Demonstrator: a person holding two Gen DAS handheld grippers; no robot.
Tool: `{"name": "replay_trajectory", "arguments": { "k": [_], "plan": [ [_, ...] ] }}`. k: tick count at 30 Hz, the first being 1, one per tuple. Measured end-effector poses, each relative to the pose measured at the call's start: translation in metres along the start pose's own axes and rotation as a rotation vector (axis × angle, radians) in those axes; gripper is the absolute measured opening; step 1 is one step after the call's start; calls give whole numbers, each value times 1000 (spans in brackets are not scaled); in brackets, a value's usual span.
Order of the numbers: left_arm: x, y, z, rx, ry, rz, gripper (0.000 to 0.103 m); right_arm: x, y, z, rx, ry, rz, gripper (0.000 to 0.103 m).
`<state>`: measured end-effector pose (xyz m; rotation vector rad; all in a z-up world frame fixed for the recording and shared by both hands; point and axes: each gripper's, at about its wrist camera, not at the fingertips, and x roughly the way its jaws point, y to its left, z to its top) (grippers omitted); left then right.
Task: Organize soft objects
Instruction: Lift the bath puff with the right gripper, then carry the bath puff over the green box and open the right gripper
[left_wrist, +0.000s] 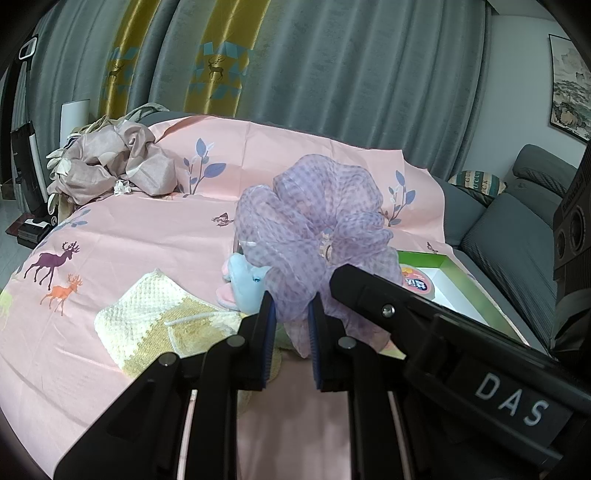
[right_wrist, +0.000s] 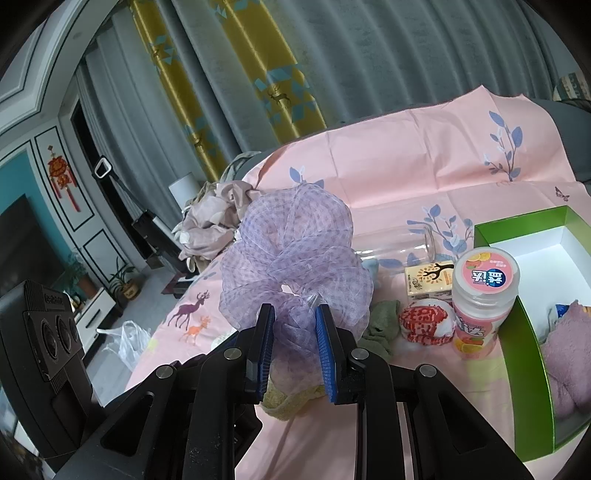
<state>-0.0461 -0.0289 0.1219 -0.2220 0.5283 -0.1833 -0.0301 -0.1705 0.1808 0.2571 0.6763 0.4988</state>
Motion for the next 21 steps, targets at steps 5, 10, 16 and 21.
{"name": "replay_trajectory", "arguments": {
  "k": [5,10,16,21],
  "plan": [
    [0,-1,2,4,0,-7,13,0,-1,1,-2,-1,-2,26],
    [2,-9,5,32,4,-19,13,-4,2,4,4,-9,-20,26],
    [2,-22,10,87,-13,-22,13,-11,0,8,-4,-27,-52,26],
    [9,-38,15,111,-13,-45,13,-18,-8,13,3,-39,-89,26]
  ]
}}
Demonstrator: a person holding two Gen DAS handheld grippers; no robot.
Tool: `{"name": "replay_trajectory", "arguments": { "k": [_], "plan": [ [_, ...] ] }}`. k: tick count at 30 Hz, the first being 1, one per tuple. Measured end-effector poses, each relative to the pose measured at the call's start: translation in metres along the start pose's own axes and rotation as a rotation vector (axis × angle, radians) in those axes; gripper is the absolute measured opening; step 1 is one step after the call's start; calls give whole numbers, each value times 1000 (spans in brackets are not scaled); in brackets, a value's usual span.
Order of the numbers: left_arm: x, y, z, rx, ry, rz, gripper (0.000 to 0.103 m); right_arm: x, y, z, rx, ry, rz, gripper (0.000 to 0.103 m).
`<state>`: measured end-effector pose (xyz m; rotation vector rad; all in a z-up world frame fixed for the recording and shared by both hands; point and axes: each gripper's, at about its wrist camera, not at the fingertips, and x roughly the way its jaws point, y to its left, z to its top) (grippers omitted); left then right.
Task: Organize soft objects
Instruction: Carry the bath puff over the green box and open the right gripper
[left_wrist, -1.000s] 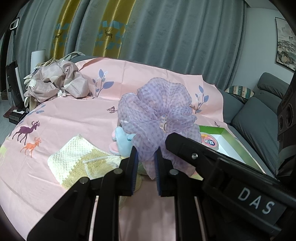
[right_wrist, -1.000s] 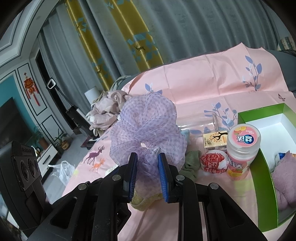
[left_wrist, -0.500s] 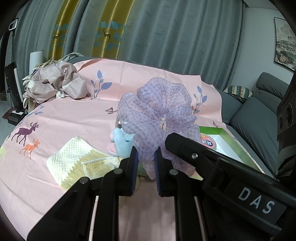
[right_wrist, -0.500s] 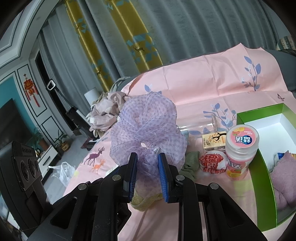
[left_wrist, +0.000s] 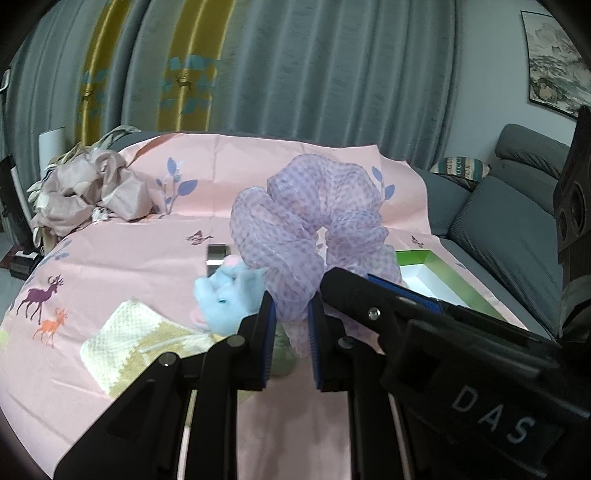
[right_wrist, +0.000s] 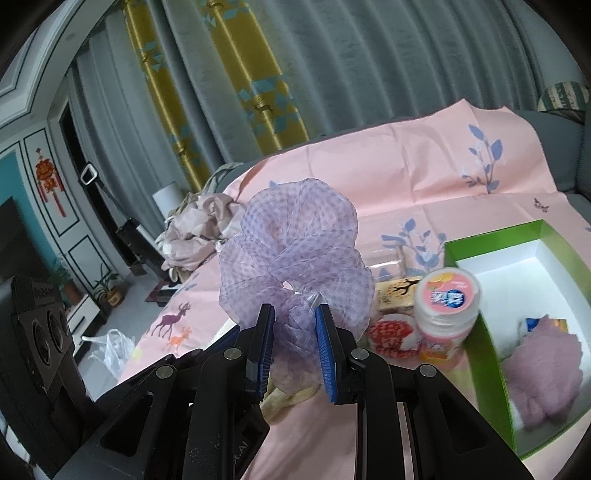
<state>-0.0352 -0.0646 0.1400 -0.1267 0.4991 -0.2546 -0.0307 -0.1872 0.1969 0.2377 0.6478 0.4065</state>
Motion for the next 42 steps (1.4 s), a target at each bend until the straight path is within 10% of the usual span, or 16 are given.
{"name": "replay_trajectory", "arguments": {
  "k": [16,42],
  "plan": [
    [32,-78,22,107,32,-116,13,-36,-73,26,150,-43,-133,26],
    [120,-177,-4,98,353,-364,16,-63,-209,8,580,80,-404,26]
  ]
}}
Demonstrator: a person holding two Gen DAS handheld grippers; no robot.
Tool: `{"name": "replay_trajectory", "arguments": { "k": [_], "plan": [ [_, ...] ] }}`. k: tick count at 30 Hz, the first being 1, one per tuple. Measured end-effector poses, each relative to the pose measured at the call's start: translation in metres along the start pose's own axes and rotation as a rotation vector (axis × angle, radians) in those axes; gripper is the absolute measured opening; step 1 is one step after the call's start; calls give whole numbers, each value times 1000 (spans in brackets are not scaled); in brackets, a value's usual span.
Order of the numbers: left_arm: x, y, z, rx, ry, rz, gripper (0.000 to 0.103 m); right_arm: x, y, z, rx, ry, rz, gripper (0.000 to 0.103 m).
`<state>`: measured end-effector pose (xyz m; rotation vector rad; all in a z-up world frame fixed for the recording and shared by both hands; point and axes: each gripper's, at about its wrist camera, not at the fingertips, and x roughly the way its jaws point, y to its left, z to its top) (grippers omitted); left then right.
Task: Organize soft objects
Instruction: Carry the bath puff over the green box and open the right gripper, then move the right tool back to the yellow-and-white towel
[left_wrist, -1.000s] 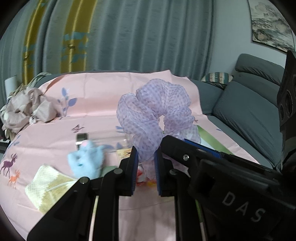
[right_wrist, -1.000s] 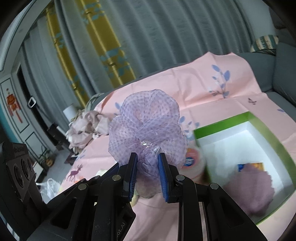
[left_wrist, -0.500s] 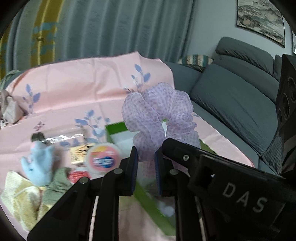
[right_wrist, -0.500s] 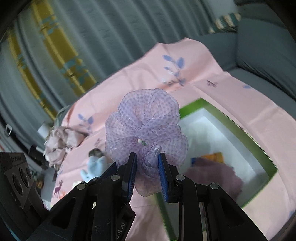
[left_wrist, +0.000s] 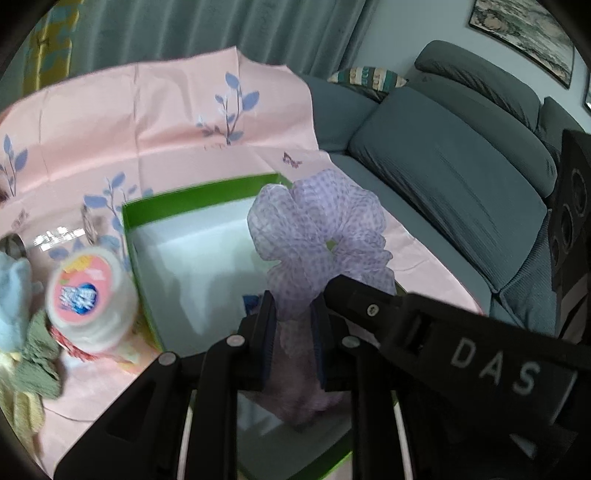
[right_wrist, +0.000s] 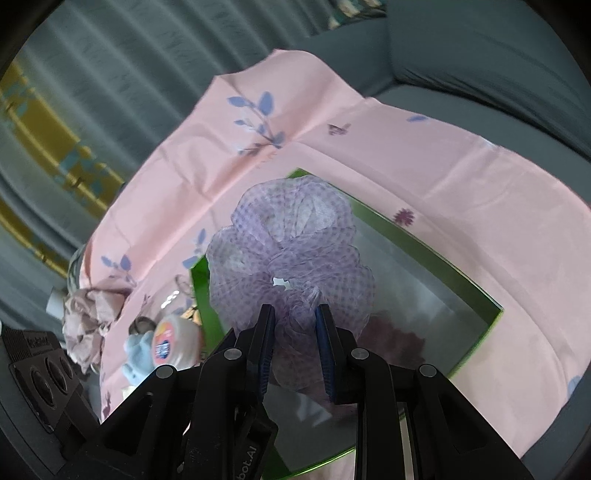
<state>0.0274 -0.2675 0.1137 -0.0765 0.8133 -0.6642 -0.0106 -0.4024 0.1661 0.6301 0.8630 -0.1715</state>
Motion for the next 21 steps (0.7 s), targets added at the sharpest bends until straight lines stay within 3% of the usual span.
{"name": "replay_trajectory", "arguments": {
  "k": [4,7,9,13,15,19,21],
  "plan": [
    [2,3,-3,-33,23,-20,24,3,-10,2,55,10,-16,26],
    [-4,4,-3,-42,26,-35,34,3,-15,3,86,7,-8,26],
    [-13,7,-2,-52,11,-33,50,2,-17,3,102,2,7,26],
    [-35,15,-2,-70,-33,-75,61,-5,-14,4,102,-33,17,28],
    [-49,21,-2,-76,-57,-70,69,-9,-9,4,84,-52,19,43],
    [-81,43,-6,-108,-98,-23,75,-18,8,1,27,-104,53,56],
    [-99,62,-9,-155,-118,7,79,-22,21,-3,-14,-131,72,73]
  ]
}}
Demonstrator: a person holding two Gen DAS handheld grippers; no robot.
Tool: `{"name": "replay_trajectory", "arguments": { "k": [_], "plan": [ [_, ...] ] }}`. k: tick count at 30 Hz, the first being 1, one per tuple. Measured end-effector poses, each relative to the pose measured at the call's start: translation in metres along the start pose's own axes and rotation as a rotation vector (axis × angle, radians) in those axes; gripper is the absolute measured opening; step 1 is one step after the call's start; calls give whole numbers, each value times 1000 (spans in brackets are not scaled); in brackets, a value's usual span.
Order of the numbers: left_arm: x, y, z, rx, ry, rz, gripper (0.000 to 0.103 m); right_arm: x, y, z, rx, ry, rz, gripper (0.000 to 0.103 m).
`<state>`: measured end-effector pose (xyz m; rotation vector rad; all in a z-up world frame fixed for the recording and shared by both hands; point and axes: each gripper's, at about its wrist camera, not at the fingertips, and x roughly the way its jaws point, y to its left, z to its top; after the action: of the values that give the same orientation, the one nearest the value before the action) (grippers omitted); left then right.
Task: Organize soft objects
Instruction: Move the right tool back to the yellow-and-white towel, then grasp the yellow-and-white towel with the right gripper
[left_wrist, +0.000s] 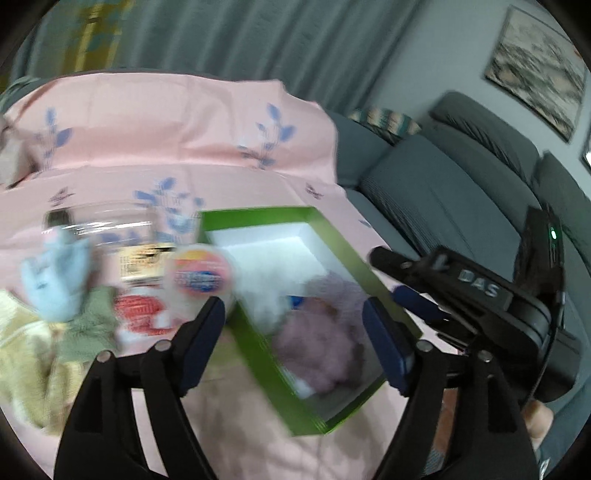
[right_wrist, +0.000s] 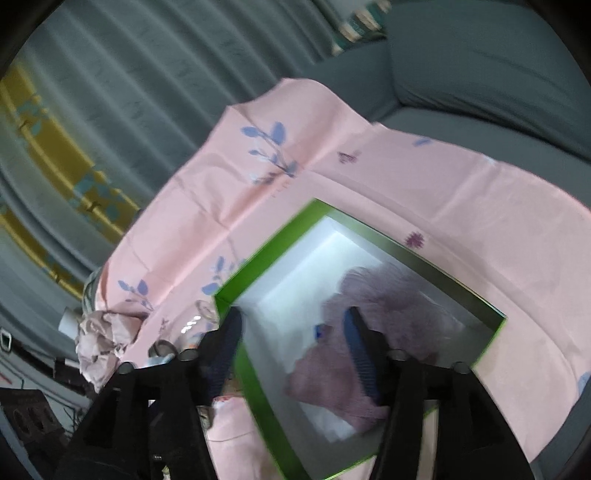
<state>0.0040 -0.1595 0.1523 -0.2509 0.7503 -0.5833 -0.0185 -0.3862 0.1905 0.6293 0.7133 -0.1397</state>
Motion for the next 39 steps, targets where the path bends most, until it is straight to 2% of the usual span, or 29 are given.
{"name": "replay_trajectory", "arguments": {
  "k": [5,12,17,23,30,33,39],
  "plan": [
    [-36,47,1,-109,-29,106,86,1,33,-11,-108,-10,52,81],
    [-88,115,-13,-145,-36,351,88,11,80,-40,-233,61,159,82],
    [-107,165,-30,-224,-12,418,88,28,115,-73,-306,158,218,82],
    [-105,226,-55,-349,60,437,88,58,146,-116,-317,370,321,82],
    [-82,257,-64,-430,181,389,87,109,169,-155,-234,612,329,82],
    [-75,263,-67,-431,214,380,86,126,180,-171,-245,676,299,82],
    [-62,271,-74,-446,268,351,83,153,198,-200,-314,735,243,82]
  ]
}}
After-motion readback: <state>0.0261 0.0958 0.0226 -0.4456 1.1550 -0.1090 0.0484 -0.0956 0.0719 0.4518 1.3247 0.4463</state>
